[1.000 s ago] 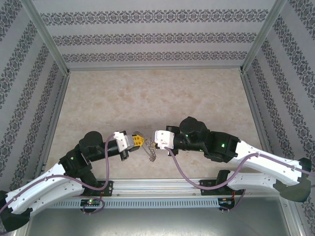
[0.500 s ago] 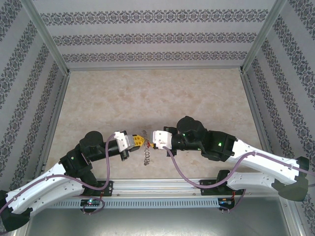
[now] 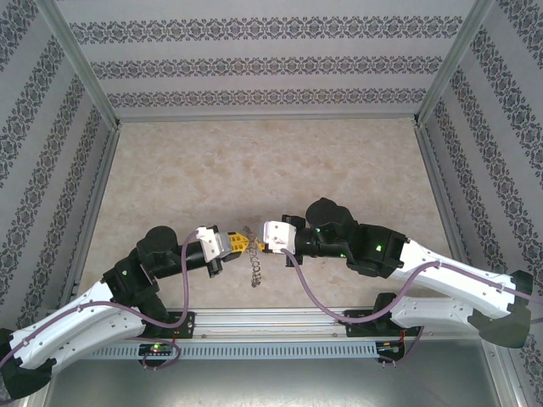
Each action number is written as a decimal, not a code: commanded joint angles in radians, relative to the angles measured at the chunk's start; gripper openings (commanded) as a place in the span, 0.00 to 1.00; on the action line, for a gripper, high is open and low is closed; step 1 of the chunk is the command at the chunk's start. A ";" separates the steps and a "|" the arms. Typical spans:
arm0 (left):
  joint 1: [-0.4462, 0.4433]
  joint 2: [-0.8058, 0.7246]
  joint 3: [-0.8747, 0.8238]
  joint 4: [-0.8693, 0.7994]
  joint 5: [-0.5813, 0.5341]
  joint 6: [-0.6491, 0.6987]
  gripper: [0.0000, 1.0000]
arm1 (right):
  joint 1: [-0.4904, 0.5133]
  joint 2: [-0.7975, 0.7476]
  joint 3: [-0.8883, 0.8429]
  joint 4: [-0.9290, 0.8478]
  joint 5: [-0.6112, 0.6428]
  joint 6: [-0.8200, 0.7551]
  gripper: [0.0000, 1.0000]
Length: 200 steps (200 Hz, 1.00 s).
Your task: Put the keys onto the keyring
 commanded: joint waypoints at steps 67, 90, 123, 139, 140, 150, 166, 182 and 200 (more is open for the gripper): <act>-0.018 -0.016 0.016 0.028 0.004 0.013 0.00 | -0.013 0.009 0.025 0.008 -0.001 0.015 0.00; -0.018 -0.016 0.016 0.028 0.004 0.014 0.00 | -0.013 0.011 0.025 0.005 -0.008 0.014 0.00; -0.018 -0.018 0.016 0.028 0.002 0.013 0.00 | -0.013 0.012 0.027 0.002 -0.015 0.015 0.00; -0.018 -0.017 0.016 0.028 0.003 0.014 0.00 | -0.013 0.015 0.028 0.000 -0.015 0.014 0.00; -0.018 -0.017 0.016 0.027 0.003 0.014 0.00 | -0.014 0.015 0.028 0.000 -0.015 0.014 0.00; -0.018 -0.017 0.016 0.027 0.003 0.014 0.00 | -0.013 0.014 0.027 0.001 -0.018 0.015 0.00; -0.018 -0.017 0.016 0.025 0.002 0.013 0.00 | -0.013 0.010 0.026 0.001 -0.018 0.014 0.00; -0.018 -0.017 0.016 0.025 0.002 0.015 0.00 | -0.013 -0.002 0.024 0.002 -0.015 0.016 0.00; -0.018 -0.017 0.018 0.024 0.002 0.016 0.00 | -0.013 -0.018 0.020 -0.004 -0.013 0.017 0.00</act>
